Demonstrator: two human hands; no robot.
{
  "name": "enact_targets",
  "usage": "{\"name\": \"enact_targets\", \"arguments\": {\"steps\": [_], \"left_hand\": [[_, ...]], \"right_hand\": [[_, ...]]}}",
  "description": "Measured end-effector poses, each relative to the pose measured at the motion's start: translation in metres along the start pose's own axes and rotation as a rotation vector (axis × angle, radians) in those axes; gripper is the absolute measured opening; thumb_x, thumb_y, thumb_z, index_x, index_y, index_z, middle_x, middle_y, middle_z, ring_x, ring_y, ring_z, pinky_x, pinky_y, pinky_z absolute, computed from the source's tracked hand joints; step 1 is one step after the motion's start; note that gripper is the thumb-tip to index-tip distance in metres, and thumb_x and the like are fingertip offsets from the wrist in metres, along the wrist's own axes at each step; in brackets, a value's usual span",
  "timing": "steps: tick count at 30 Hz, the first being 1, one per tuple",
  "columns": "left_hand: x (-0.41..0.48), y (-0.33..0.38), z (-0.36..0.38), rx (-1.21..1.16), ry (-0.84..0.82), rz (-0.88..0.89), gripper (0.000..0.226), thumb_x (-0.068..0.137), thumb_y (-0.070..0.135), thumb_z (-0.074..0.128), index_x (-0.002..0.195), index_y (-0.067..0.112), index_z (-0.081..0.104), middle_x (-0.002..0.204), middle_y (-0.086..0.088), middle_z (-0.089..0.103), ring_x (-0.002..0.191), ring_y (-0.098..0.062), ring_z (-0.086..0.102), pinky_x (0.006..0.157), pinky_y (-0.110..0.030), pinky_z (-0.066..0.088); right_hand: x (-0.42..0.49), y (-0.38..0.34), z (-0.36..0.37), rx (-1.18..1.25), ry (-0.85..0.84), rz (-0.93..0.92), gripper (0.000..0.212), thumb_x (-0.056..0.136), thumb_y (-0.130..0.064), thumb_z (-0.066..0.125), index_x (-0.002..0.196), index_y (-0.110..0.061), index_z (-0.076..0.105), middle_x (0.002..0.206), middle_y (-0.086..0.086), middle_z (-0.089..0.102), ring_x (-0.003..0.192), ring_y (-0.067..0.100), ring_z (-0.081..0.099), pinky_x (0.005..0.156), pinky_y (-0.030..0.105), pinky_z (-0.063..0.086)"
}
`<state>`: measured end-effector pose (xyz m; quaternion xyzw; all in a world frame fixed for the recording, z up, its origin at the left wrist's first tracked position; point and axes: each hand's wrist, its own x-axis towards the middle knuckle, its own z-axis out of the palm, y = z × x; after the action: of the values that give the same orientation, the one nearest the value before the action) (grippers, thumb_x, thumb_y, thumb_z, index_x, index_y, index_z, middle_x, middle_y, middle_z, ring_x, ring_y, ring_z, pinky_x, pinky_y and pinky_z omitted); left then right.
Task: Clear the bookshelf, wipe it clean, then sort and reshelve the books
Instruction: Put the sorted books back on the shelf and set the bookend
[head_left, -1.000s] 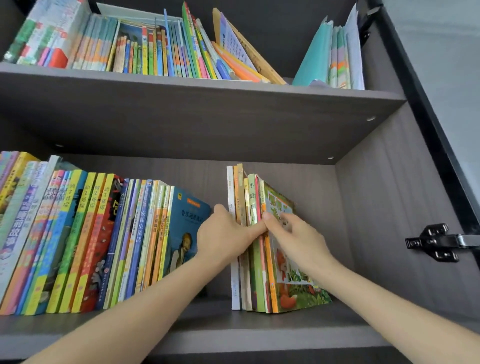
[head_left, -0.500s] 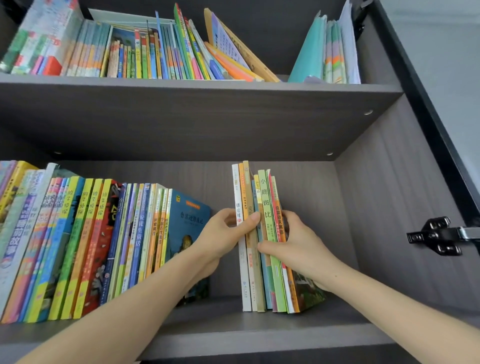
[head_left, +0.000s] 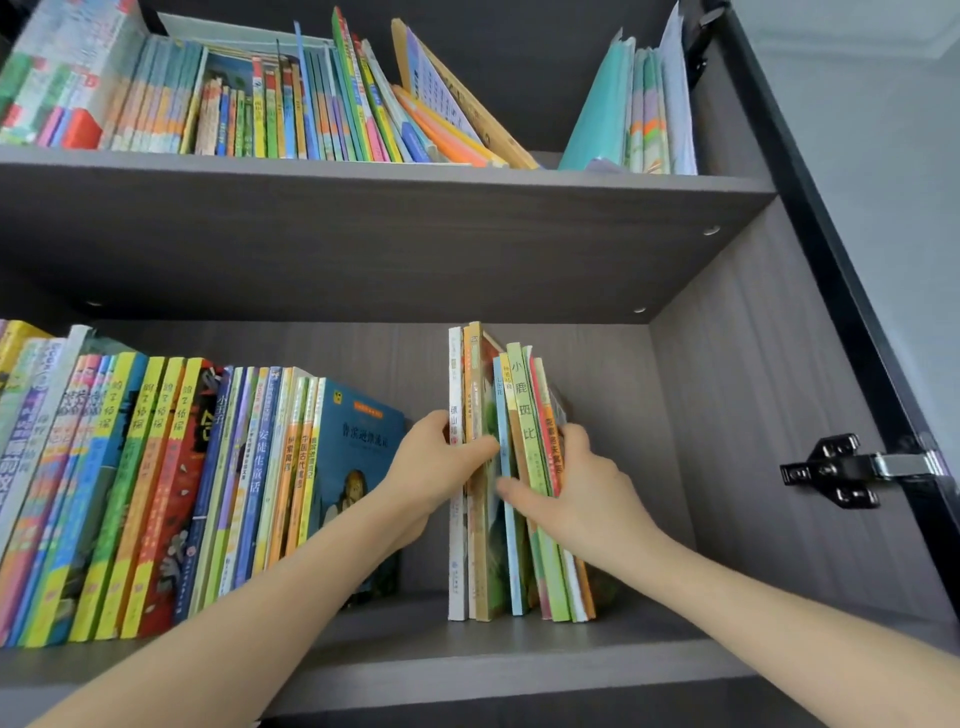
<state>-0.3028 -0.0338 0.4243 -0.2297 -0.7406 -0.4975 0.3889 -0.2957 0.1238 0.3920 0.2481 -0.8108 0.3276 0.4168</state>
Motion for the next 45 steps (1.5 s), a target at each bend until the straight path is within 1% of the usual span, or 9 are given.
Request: {"name": "enact_targets", "arguments": {"steps": [3,7,11,20,27,32,36,38,45], "left_hand": [[-0.001,0.004,0.003,-0.006,-0.02,0.002,0.016,0.084,0.009,0.06,0.099,0.012,0.065,0.092,-0.002,0.072,0.08,-0.011,0.067,0.062,-0.017,0.053],[-0.004,0.011,0.01,0.084,-0.061,0.028,0.023,0.083,0.016,0.066,0.102,0.022,0.055,0.094,0.007,0.067,0.084,-0.006,0.065,0.068,-0.019,0.05],[-0.007,0.013,0.029,0.492,0.115,0.13,0.027,0.087,0.031,0.062,0.102,0.012,0.049,0.096,0.0,0.063,0.083,-0.015,0.062,0.059,-0.023,0.048],[-0.04,0.054,-0.069,0.335,0.483,0.129,0.028,0.081,0.026,0.068,0.077,0.005,0.049,0.071,-0.004,0.053,0.062,-0.019,0.049,0.052,-0.03,0.037],[-0.077,0.084,-0.15,0.453,0.782,0.313,0.031,0.083,0.023,0.07,0.074,0.002,0.049,0.063,0.002,0.046,0.053,-0.008,0.039,0.042,-0.009,0.033],[-0.096,0.08,-0.198,0.662,0.898,0.302,0.034,0.083,0.027,0.069,0.072,0.005,0.045,0.065,0.002,0.047,0.06,-0.013,0.044,0.049,-0.026,0.026],[-0.111,0.076,-0.222,0.638,0.986,0.282,0.04,0.083,0.026,0.069,0.076,-0.006,0.047,0.066,-0.008,0.05,0.057,-0.016,0.041,0.05,-0.03,0.028],[-0.116,0.08,-0.226,0.615,0.993,0.283,0.039,0.084,0.025,0.069,0.076,-0.006,0.047,0.064,-0.004,0.048,0.056,-0.014,0.039,0.05,-0.027,0.027],[-0.114,0.101,-0.22,0.574,0.962,0.36,0.038,0.083,0.026,0.069,0.083,-0.007,0.052,0.072,-0.001,0.055,0.062,-0.015,0.048,0.052,-0.028,0.037]], "right_hand": [[0.008,0.004,0.003,0.061,-0.067,0.081,0.082,0.077,-0.06,0.066,0.137,-0.022,0.024,0.124,-0.011,0.052,0.11,0.01,0.056,0.09,0.027,0.05],[0.013,0.007,-0.001,0.059,-0.039,0.138,0.071,0.077,-0.047,0.07,0.129,-0.019,0.03,0.109,-0.01,0.052,0.098,0.011,0.056,0.077,0.024,0.049],[0.016,0.004,-0.002,0.019,0.029,0.205,0.069,0.077,-0.045,0.072,0.125,-0.016,0.031,0.106,-0.005,0.048,0.09,0.013,0.051,0.058,0.021,0.041],[0.012,-0.013,0.016,-0.102,0.061,0.148,0.042,0.088,-0.038,0.063,0.102,-0.014,0.033,0.121,0.008,0.058,0.088,0.022,0.052,0.064,0.027,0.036],[0.016,-0.068,0.072,0.179,0.106,0.166,0.034,0.093,-0.026,0.058,0.108,-0.008,0.034,0.124,0.015,0.057,0.107,0.033,0.058,0.067,0.032,0.043],[0.03,-0.107,0.122,0.209,-0.205,0.081,0.074,0.096,-0.035,0.054,0.146,-0.005,0.009,0.141,0.016,0.046,0.12,0.028,0.054,0.093,0.033,0.047],[0.048,-0.095,0.126,0.184,-0.527,0.107,0.102,0.094,-0.039,0.056,0.146,-0.014,-0.028,0.159,0.016,0.014,0.14,0.03,0.032,0.113,0.041,0.032],[0.052,-0.085,0.122,0.207,-0.626,0.062,0.111,0.09,-0.037,0.062,0.145,-0.016,-0.032,0.158,0.01,0.022,0.141,0.026,0.032,0.115,0.042,0.03],[0.055,-0.078,0.116,0.135,-0.518,-0.123,0.136,0.07,-0.047,0.08,0.145,-0.026,-0.031,0.156,0.008,0.026,0.136,0.023,0.039,0.11,0.042,0.037]]}}
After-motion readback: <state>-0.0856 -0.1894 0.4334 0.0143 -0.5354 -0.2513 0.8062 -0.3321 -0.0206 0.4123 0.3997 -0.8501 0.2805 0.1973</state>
